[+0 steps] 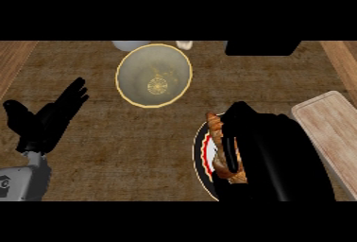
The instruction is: Pick the croissant from the plate and place it in the bowl
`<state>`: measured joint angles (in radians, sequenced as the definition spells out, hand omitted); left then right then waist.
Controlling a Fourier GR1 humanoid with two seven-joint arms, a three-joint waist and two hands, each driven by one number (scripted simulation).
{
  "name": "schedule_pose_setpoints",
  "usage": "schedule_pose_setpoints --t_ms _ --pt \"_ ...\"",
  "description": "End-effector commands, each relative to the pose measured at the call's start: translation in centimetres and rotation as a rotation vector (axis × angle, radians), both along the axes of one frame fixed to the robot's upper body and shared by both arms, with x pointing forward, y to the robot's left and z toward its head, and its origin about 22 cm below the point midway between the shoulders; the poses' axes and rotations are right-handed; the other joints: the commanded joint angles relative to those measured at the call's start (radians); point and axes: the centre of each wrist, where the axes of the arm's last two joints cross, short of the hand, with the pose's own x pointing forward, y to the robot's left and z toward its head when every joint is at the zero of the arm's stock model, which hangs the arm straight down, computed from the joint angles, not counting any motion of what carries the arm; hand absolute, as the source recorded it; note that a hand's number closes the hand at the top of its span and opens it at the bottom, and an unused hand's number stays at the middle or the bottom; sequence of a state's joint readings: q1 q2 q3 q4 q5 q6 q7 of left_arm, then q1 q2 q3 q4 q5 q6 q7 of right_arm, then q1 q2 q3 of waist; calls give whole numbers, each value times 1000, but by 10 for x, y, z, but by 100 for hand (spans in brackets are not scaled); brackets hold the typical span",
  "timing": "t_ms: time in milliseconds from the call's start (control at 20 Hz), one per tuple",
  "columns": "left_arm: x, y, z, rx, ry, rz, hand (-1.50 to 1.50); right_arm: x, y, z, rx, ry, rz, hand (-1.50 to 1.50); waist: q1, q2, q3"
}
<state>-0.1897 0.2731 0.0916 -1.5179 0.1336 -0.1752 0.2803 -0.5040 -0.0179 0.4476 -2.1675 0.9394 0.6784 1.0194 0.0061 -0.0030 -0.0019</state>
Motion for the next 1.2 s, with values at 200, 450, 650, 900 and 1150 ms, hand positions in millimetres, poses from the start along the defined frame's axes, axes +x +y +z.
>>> schedule_pose_setpoints --t_ms 200,450,650,900,1150 --pt "11 -1 1 -5 3 10 0 28 42 40 111 49 -76 150 11 1 0" --pt "14 -7 7 11 -7 -16 0 63 77 54 124 16 -82 150 18 3 0" --pt "14 -19 1 -4 -10 -16 0 88 95 53 159 -18 -83 150 22 7 0" --pt "12 -24 -11 -2 -5 -41 0 127 116 50 151 -52 -120 150 35 13 -1" --pt "16 -7 11 -17 -22 -38 0 174 113 46 179 -23 -169 150 42 16 0"
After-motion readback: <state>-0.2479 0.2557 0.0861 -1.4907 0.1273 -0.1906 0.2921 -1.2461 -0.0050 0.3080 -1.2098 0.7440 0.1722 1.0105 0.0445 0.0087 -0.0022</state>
